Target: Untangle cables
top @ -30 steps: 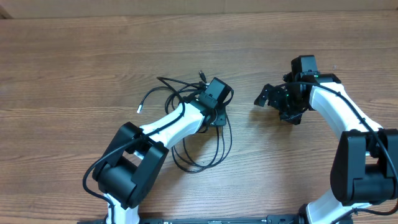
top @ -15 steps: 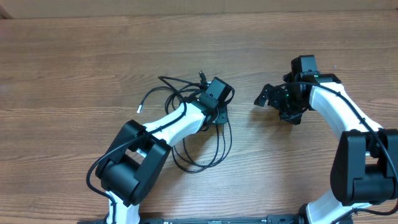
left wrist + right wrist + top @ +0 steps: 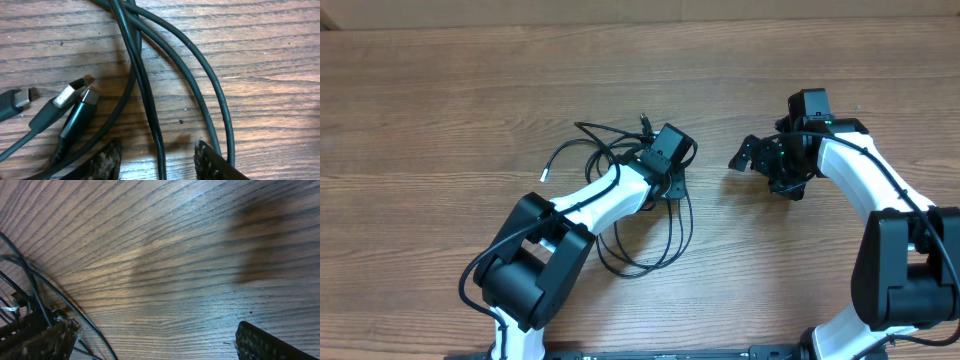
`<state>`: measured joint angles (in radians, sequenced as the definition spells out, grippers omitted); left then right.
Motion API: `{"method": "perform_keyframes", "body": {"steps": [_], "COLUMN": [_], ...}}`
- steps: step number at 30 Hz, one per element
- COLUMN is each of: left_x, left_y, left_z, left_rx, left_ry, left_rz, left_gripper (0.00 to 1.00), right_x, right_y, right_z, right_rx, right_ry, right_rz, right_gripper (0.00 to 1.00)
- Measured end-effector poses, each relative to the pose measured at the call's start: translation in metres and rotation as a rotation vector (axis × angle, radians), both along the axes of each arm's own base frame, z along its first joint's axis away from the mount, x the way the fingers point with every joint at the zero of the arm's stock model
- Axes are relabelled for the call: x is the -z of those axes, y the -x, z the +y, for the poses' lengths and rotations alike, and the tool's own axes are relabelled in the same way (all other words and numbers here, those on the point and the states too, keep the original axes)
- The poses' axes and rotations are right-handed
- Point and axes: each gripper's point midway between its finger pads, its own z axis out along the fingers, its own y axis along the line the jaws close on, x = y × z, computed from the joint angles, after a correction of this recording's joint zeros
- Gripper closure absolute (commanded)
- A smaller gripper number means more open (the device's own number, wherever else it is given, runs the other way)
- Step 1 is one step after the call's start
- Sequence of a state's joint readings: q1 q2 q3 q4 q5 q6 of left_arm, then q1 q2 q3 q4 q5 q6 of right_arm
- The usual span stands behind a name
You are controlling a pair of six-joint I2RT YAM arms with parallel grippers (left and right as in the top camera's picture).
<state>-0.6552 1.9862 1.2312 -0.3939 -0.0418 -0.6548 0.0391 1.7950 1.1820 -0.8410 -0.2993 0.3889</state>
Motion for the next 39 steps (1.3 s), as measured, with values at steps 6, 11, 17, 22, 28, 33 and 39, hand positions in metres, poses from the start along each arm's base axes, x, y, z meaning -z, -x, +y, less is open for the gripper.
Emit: {"method": "perform_keyframes", "body": {"steps": [6,11,17,22,28,33,39], "left_x": [0.000,-0.002,0.000,0.000,0.000,0.001,0.004], "left_y": [0.000,-0.001,0.000,-0.001,-0.002,-0.004,0.000], "left_z": [0.000,-0.001,0.001,0.000,0.002,0.007,0.011], "left_rx": [-0.001,0.002,0.002,0.002,-0.005,-0.016,-0.017], "left_ry": [-0.001,0.000,-0.007,-0.005,-0.013,-0.040,-0.061], "left_rz": [0.001,-0.005,0.001,-0.001,-0.007,-0.019,-0.002], "left_gripper": [0.34,0.53,0.46,0.45,0.64,0.80,0.79], "right_x": [0.000,0.000,0.000,0.000,0.000,0.000,0.000], "right_y": [0.000,0.000,0.000,0.000,0.000,0.000,0.000], "right_z": [0.000,0.000,0.000,0.000,0.000,0.000,0.000], "right_rx": [0.000,0.000,0.000,0.000,0.000,-0.001,0.000], "right_ry": [0.000,0.000,0.000,0.000,0.000,0.001,0.000], "right_rz": [0.000,0.000,0.000,0.000,0.000,0.000,-0.001], "right_gripper": [0.00,0.00,0.00,0.00,0.00,0.00,0.00]}}
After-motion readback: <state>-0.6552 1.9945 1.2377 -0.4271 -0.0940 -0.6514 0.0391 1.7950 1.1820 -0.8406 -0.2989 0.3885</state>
